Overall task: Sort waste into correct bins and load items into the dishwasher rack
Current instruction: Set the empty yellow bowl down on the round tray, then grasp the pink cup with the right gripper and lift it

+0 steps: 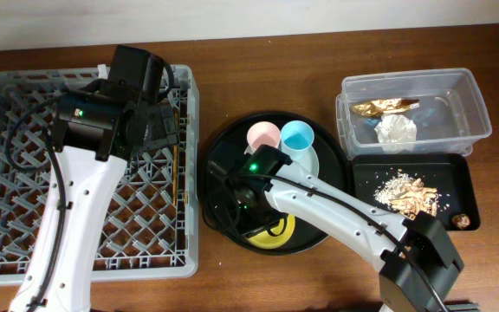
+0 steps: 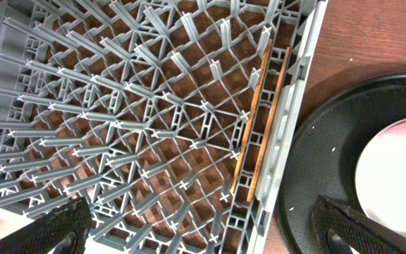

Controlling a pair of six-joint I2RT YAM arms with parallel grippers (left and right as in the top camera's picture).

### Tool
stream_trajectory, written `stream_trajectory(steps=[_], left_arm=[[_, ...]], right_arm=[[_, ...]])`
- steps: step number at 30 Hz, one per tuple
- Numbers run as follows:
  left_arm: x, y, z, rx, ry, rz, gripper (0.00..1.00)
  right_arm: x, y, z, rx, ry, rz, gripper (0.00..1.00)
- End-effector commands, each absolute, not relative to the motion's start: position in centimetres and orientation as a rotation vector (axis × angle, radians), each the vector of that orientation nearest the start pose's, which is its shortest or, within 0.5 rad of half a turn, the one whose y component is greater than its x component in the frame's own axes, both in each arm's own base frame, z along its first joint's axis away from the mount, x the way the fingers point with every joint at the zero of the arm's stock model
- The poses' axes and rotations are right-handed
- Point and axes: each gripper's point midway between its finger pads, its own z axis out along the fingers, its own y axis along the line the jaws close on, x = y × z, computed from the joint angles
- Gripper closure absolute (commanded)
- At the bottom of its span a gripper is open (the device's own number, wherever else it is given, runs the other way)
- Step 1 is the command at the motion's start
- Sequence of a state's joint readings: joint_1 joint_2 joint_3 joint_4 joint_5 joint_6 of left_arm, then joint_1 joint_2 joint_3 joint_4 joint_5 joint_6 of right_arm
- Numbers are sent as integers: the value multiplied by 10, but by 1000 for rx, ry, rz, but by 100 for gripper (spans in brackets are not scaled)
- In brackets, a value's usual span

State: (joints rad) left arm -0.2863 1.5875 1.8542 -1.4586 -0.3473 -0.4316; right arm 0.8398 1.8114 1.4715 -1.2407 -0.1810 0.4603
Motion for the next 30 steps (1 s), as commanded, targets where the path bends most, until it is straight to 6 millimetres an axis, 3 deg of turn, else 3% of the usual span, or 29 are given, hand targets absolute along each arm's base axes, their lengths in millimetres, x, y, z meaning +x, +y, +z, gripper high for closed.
stream_trajectory(steps=[1, 4, 6, 8, 10, 14, 21, 25, 28, 30], left_arm=[[335, -37, 280, -300, 2646, 253, 1], [335, -37, 280, -300, 2646, 253, 1], [335, -37, 280, -300, 2646, 253, 1], [335, -37, 280, -300, 2646, 253, 1], [335, -37, 280, -300, 2646, 253, 1], [335, -37, 280, -300, 2646, 253, 1], [335, -37, 280, -300, 2646, 253, 1], [335, -37, 280, -300, 2646, 253, 1], [335, -37, 280, -300, 2646, 253, 1], [335, -37, 280, -300, 2646, 253, 1]], right_arm=[[204, 258, 98, -610, 3173, 122, 78], [227, 246, 120, -604, 3119, 150, 77], [273, 242, 152, -661, 2957, 204, 69], [315, 228, 159, -563, 2843, 138, 59], [338, 220, 150, -485, 2825, 162, 50], [357, 252, 135, -747, 2708, 291, 46], [389, 261, 94, -726, 2688, 219, 55], [395, 265, 80, -726, 2688, 219, 63], [393, 263, 63, -736, 2730, 203, 75], [393, 263, 67, -734, 2727, 205, 85]])
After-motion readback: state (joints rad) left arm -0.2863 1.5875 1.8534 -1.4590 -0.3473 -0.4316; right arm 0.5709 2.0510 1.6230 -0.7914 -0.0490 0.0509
